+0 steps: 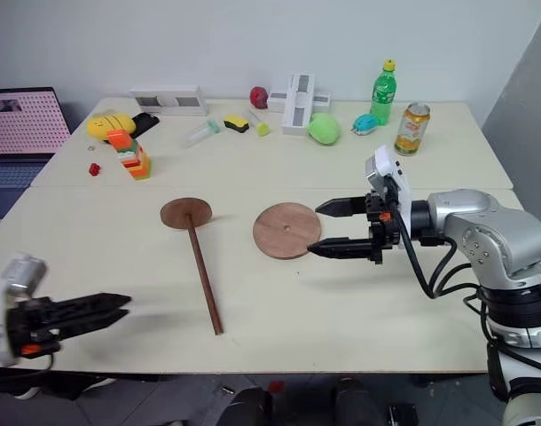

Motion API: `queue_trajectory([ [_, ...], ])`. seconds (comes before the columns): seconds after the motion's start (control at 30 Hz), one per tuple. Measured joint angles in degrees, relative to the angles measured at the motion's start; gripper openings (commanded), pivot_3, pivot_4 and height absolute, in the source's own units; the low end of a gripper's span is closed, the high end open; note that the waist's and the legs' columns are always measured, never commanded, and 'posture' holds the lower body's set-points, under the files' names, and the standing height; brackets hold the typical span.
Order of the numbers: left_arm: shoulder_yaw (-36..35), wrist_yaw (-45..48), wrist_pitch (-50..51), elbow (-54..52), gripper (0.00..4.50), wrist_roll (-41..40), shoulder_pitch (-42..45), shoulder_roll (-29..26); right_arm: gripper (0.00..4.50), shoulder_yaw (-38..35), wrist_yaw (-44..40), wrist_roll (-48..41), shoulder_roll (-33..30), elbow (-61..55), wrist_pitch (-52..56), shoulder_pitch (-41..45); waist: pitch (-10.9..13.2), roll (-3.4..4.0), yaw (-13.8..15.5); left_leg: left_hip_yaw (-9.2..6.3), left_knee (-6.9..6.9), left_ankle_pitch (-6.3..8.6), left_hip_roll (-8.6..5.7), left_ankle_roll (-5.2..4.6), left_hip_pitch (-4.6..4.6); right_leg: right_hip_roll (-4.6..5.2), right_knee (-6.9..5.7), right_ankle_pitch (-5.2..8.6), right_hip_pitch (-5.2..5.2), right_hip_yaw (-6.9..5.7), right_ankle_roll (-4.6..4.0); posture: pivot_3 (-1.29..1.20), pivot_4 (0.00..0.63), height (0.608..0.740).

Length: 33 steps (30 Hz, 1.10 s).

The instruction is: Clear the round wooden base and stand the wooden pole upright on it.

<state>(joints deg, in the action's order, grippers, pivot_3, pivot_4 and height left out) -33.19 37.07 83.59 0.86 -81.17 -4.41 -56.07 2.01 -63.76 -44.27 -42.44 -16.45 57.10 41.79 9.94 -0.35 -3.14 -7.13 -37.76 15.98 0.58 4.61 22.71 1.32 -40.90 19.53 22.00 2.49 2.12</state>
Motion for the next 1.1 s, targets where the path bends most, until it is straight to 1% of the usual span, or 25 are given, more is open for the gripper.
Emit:
queue_trajectory([
  [0.1,5.58,2.78,-6.13,3.6,4.44,6.33,6.05,2.72,4.5,0.24,0.08,-1.28,-0.1,-0.93,1.21,1.12,-0.02,-0.06,0.08,-0.01,-0.03,0.0,0.02,0.0,0.02,-0.05,0.0,0.0,0.0,0.0,-0.01,0.0,0.15,0.74],
  [0.17,8.84,5.48,-9.51,6.16,4.44,10.71,9.02,3.57,4.5,0.19,0.17,-1.93,-0.22,-1.29,1.55,1.97,-0.02,-0.07,-0.06,0.02,-0.01,0.0,0.01,0.0,0.03,-0.04,0.04,0.0,0.01,0.02,0.0,0.0,0.15,0.74],
  [0.3,14.85,11.18,-13.9,12.37,4.44,17.62,15.37,5.7,4.5,0.28,0.24,-1.99,-1.24,-3.14,1.28,2.13,-0.02,-0.07,-0.22,0.03,-0.01,0.0,0.01,0.0,0.06,-0.05,0.03,0.0,0.05,0.02,0.0,0.0,0.15,0.74],
  [0.37,17.2,13.32,-15.41,14.91,4.44,20.2,16.91,7.38,4.5,0.27,0.47,-2.39,-1.38,-4.47,1.35,2.17,-0.03,-0.08,-0.39,0.03,-0.02,0.0,0.03,0.0,0.06,-0.06,0.03,0.0,0.04,0.02,0.0,0.0,0.15,0.74],
  [0.47,18.53,16.09,-16.74,18.81,4.44,23.06,20.43,9.67,4.5,0.25,1.7,-3.29,-1.33,-6.14,1.66,2.15,-0.04,-0.06,-0.22,-0.04,-0.08,0.0,0.0,-0.01,0.03,-0.05,-0.04,0.0,0.0,-0.02,0.0,0.0,0.15,0.74],
  [0.67,19.22,18.18,-18.96,26.51,4.44,26.91,27.11,13.95,4.5,-0.65,4.35,-5.84,-1.61,-8.1,3.64,1.88,-0.07,-0.03,0.83,-0.27,-0.17,0.0,-0.12,-0.01,-0.11,-0.01,0.0,-0.01,-0.32,-0.19,0.01,0.0,0.15,0.74],
  [0.9,19.38,19.88,-20.25,33.61,4.44,31.34,32.83,16.17,4.5,-0.98,6.44,-7.88,-2.12,-8.65,5.09,1.61,-0.13,0.08,0.92,-0.31,-0.15,0.0,-0.12,-0.01,-0.35,-0.02,0.01,0.0,-0.58,-0.22,0.02,0.0,0.15,0.74],
  [1.03,20.44,21.28,-18.49,38.83,4.44,33.87,36.92,17.09,4.5,-1.05,7.5,-8.81,-2.3,-9.21,5.74,1.46,-0.2,0.2,1.16,-0.33,-0.16,-0.01,-0.16,-0.02,-0.38,-0.03,0.02,0.01,-0.64,-0.23,0.03,0.0,0.15,0.74],
  [1.1,20.34,21.29,-16.67,43.29,4.44,34.79,40.36,17.39,4.5,-1.14,7.66,-9.0,-2.53,-9.51,5.86,1.27,-0.21,0.21,1.34,-0.37,-0.16,-0.01,-0.21,-0.02,-0.38,-0.01,0.03,0.02,-0.67,-0.27,0.05,0.0,0.15,0.74],
])
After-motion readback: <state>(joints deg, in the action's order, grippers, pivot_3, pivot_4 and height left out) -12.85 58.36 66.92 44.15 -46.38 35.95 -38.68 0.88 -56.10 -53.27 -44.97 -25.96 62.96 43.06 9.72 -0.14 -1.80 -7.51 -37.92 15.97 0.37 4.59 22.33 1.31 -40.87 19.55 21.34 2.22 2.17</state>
